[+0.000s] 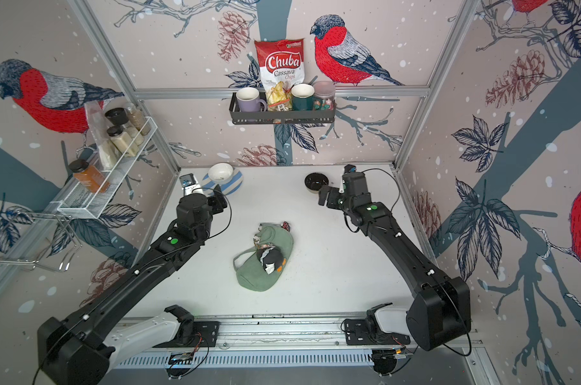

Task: Remove the decoration from the bag
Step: Pick up the bag from the center of the board.

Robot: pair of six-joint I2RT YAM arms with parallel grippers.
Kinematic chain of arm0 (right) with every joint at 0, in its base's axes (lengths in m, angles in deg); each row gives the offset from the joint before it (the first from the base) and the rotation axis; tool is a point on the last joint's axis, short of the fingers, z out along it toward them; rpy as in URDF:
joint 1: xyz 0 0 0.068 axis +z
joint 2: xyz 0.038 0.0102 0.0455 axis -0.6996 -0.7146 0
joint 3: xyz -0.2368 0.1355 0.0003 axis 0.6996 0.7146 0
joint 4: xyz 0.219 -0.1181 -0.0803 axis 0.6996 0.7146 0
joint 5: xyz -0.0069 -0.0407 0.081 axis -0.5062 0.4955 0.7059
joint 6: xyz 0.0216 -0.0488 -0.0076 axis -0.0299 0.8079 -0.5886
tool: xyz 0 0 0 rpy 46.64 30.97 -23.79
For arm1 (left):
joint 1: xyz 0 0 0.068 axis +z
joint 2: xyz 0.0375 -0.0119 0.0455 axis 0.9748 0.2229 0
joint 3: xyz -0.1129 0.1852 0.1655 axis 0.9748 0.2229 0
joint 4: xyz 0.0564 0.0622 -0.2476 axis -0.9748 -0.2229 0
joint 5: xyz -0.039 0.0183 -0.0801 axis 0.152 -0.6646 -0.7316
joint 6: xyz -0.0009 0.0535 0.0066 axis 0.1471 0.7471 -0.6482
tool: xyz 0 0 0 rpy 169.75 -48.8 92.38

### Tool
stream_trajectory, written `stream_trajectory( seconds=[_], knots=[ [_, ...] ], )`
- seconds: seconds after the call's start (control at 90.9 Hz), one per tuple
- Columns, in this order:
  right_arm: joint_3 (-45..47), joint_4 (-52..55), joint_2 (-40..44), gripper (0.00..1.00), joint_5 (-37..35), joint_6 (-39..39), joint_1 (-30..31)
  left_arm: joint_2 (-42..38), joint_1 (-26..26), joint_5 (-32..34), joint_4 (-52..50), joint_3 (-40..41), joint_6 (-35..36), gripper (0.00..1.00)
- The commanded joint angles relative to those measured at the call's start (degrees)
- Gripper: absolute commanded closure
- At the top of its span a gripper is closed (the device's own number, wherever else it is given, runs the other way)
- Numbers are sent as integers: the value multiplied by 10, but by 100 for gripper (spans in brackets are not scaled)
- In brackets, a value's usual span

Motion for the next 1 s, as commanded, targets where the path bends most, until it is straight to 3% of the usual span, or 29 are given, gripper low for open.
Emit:
stream_trajectory(
  seconds=[0.0, 0.121, 0.165, 0.242, 0.33, 0.462, 0.55, 0.649, 0.704, 0.99],
  knots=[
    [-2, 32, -17, 0, 5, -50, 54, 46, -51, -94, -147, -47, -14, 15],
    [9, -6, -50, 5, 3, -75, 107, 117, -59, -222, -194, -90, -20, 13],
    [12, -15, -63, 8, 9, -80, 116, 141, -60, -246, -212, -100, -17, 18],
    [20, -32, -77, 12, 11, -91, 128, 183, -59, -219, -257, -113, -14, 29],
    [41, -66, -84, 13, 13, -96, 137, 225, -58, -184, -283, -116, -15, 27],
    [73, -118, -104, 18, 20, -105, 137, 268, -50, -224, -294, -126, -28, 28],
    [68, -123, -123, 28, 36, -99, 138, 274, -41, -254, -276, -114, -33, 28],
    [56, -126, -135, 43, 46, -89, 147, 279, -2, -354, -257, -94, -49, 32],
    [41, -118, -144, 45, 35, -89, 157, 270, 22, -390, -255, -82, -62, 35],
    [-135, 30, -263, 44, -98, -92, 253, 134, 90, -392, -311, -54, -99, 25]
  ],
)
